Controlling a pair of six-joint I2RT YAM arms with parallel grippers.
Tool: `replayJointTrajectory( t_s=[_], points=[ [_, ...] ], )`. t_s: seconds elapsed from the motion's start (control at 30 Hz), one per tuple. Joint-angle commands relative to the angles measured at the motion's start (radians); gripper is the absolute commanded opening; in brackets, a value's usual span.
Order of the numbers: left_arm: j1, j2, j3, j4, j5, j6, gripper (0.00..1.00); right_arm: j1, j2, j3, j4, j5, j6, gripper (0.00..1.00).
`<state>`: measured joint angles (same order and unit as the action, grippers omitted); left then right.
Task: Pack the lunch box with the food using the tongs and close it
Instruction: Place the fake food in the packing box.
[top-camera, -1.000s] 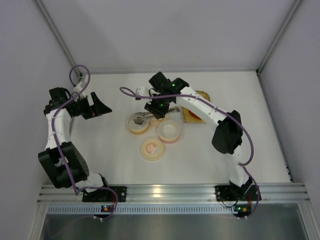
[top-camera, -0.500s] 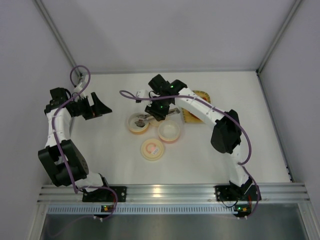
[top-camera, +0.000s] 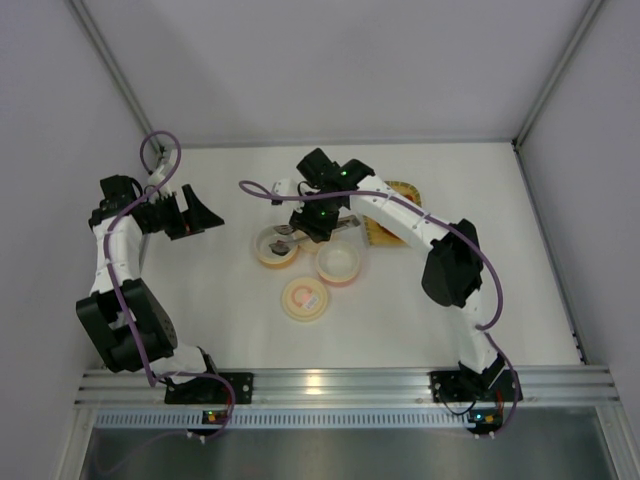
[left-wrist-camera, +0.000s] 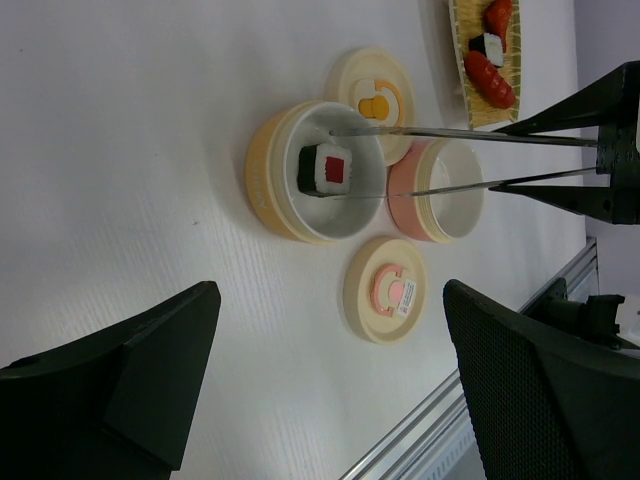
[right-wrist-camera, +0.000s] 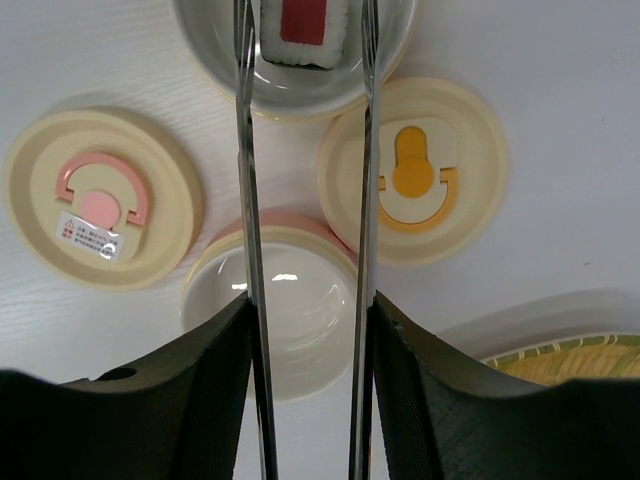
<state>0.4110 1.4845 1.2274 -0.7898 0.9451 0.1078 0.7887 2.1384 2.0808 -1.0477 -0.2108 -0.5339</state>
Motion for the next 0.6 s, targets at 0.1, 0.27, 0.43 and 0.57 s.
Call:
replayJointTrajectory(
  t_s=[0.1, 0.27, 0.43, 0.57],
  points=[
    [0.003, 0.0, 0.009, 0.011, 0.023, 0.023, 0.98, 0.0, -0.049, 0.03, 0.025, -0.004, 0.0, 0.46],
    [0.003, -0.006, 0.026, -0.006, 0.031, 0.032, 0.98, -0.043, -0.097, 0.113, 0.017, -0.061, 0.078, 0.45],
    [0.002, -0.024, 0.043, -0.026, 0.02, 0.056, 0.98, -0.146, -0.179, 0.101, 0.003, -0.102, 0.126, 0.44],
    [0.005, -0.029, 0.046, -0.035, 0.023, 0.063, 0.98, -0.261, -0.253, -0.003, -0.021, -0.111, 0.14, 0.44]
  ],
)
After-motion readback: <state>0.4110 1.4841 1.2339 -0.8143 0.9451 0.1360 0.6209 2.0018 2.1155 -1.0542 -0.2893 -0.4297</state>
